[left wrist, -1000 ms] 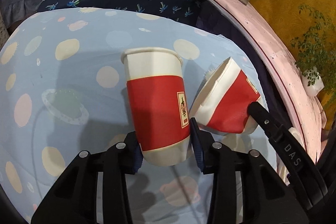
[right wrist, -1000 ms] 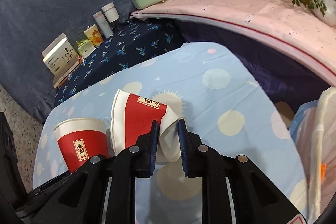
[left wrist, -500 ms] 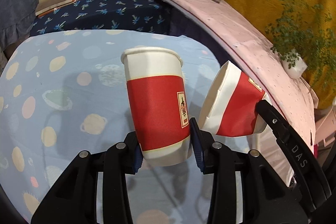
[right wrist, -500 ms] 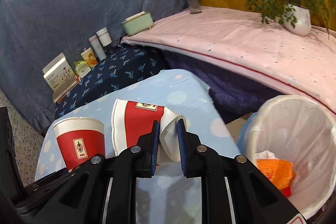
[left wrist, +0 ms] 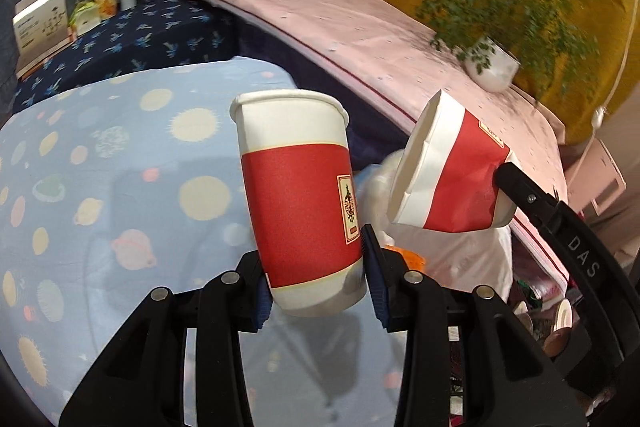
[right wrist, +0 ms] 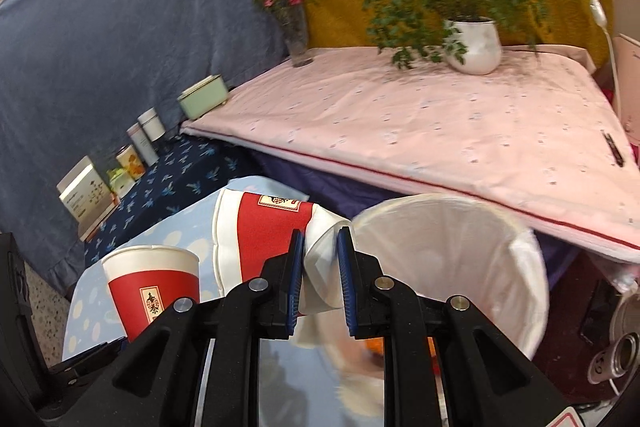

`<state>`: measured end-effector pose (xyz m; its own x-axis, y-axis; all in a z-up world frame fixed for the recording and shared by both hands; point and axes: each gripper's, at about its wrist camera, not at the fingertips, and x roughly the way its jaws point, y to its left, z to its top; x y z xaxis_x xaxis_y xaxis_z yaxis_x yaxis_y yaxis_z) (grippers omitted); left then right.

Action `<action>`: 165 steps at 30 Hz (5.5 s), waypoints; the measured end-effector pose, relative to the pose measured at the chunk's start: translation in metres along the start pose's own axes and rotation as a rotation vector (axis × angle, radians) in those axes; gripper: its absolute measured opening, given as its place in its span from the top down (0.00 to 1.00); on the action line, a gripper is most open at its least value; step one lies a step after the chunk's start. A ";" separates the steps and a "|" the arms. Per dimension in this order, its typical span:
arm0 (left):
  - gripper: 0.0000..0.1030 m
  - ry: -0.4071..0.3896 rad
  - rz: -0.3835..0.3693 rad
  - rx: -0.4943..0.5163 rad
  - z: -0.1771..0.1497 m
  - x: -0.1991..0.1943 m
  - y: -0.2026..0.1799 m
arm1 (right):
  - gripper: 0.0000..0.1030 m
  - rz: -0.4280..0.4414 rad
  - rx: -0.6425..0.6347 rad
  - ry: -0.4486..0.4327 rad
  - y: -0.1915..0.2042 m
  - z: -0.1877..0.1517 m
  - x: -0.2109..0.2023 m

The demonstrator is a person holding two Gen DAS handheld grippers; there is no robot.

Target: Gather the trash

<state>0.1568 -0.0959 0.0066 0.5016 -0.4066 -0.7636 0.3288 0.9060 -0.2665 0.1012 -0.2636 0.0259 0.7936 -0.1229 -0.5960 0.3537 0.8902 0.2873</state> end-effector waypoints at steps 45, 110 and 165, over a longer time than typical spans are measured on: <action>0.46 -0.006 0.131 0.096 -0.019 0.040 -0.052 | 0.82 -0.051 0.037 0.038 -0.089 -0.001 0.013; 0.11 -0.040 0.307 0.118 -0.094 -0.026 -0.040 | 0.06 -0.067 -0.272 0.164 -0.058 -0.084 -0.056; 0.11 -0.053 0.317 0.115 -0.103 -0.029 -0.051 | 0.06 -0.121 -0.306 0.157 -0.066 -0.092 -0.057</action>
<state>0.0431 -0.1188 -0.0183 0.6335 -0.1154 -0.7651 0.2362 0.9704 0.0493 -0.0131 -0.2752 -0.0286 0.6609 -0.1878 -0.7266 0.2571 0.9663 -0.0158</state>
